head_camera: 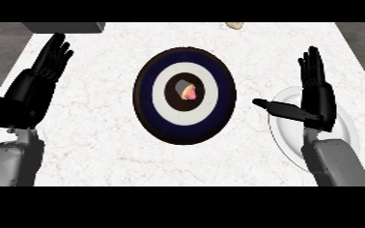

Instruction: Pick the cupcake from the plate and place it in the plate

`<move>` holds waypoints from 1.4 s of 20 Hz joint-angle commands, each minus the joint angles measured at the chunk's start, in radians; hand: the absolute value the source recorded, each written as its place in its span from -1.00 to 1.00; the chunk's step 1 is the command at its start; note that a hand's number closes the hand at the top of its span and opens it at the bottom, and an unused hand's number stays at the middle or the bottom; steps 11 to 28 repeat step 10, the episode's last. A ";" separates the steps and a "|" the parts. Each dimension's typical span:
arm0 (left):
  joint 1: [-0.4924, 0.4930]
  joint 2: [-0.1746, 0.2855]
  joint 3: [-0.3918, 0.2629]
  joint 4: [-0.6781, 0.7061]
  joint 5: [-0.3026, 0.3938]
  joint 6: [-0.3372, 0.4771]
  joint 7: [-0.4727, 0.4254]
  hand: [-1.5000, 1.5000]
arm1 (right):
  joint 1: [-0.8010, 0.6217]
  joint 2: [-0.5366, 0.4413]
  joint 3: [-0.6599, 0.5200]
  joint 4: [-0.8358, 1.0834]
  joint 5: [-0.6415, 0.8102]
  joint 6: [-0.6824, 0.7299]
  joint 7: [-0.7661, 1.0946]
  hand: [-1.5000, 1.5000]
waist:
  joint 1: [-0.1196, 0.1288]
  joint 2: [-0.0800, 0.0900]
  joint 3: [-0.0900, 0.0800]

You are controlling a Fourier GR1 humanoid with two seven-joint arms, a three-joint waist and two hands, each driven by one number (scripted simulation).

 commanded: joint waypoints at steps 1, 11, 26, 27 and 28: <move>-0.060 -0.026 -0.023 0.014 -0.024 0.022 0.033 0.00 | 0.085 -0.065 -0.072 -0.006 -0.032 0.106 -0.066 -1.00 | -0.001 0.001 0.000; -0.060 -0.050 -0.019 0.046 -0.069 0.034 -0.001 0.00 | 0.121 -0.083 -0.160 0.043 0.018 0.159 -0.156 -1.00 | 0.001 0.002 0.000; -0.060 -0.050 -0.019 0.046 -0.069 0.034 -0.001 0.00 | 0.121 -0.083 -0.160 0.043 0.018 0.159 -0.156 -1.00 | 0.001 0.002 0.000; -0.060 -0.050 -0.019 0.046 -0.069 0.034 -0.001 0.00 | 0.121 -0.083 -0.160 0.043 0.018 0.159 -0.156 -1.00 | 0.001 0.002 0.000; -0.060 -0.050 -0.019 0.046 -0.069 0.034 -0.001 0.00 | 0.121 -0.083 -0.160 0.043 0.018 0.159 -0.156 -1.00 | 0.001 0.002 0.000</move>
